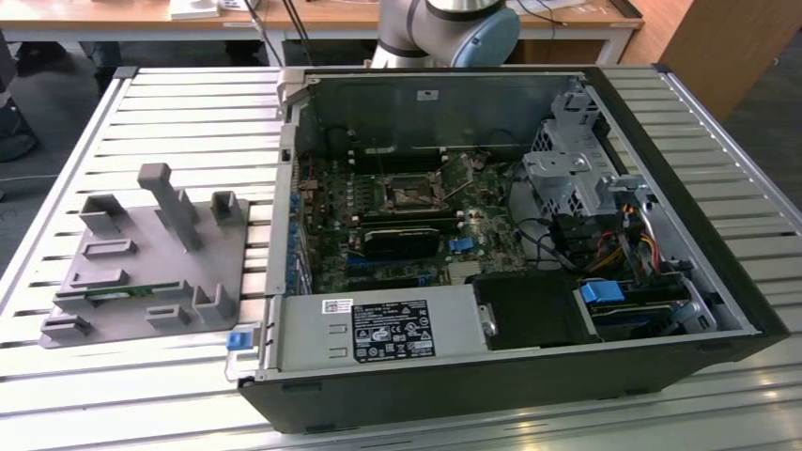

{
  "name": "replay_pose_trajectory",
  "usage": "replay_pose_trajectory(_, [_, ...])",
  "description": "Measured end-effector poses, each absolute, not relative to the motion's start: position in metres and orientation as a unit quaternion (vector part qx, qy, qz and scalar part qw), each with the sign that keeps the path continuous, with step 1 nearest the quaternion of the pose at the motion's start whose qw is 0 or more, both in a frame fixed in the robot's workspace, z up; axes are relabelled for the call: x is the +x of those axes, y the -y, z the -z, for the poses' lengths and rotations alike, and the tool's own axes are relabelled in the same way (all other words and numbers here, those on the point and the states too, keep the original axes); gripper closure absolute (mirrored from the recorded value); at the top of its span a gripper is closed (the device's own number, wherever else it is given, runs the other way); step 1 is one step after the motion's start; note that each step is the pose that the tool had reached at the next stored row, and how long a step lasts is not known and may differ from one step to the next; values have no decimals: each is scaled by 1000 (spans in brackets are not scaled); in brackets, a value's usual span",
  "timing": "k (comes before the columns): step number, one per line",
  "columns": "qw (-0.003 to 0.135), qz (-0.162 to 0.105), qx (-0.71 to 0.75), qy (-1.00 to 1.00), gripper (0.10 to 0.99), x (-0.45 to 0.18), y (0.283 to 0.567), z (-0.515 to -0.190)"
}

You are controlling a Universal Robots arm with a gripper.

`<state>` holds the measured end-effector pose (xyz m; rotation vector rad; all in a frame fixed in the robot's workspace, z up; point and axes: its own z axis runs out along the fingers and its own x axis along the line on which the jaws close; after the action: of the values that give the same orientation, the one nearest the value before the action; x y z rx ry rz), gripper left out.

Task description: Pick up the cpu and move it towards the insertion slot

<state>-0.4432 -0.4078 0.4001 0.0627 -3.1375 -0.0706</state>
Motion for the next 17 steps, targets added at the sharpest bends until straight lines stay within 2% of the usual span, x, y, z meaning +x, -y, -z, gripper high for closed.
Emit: replay_pose_trajectory(17, [1,25,20,999,541,-422,408,-403])
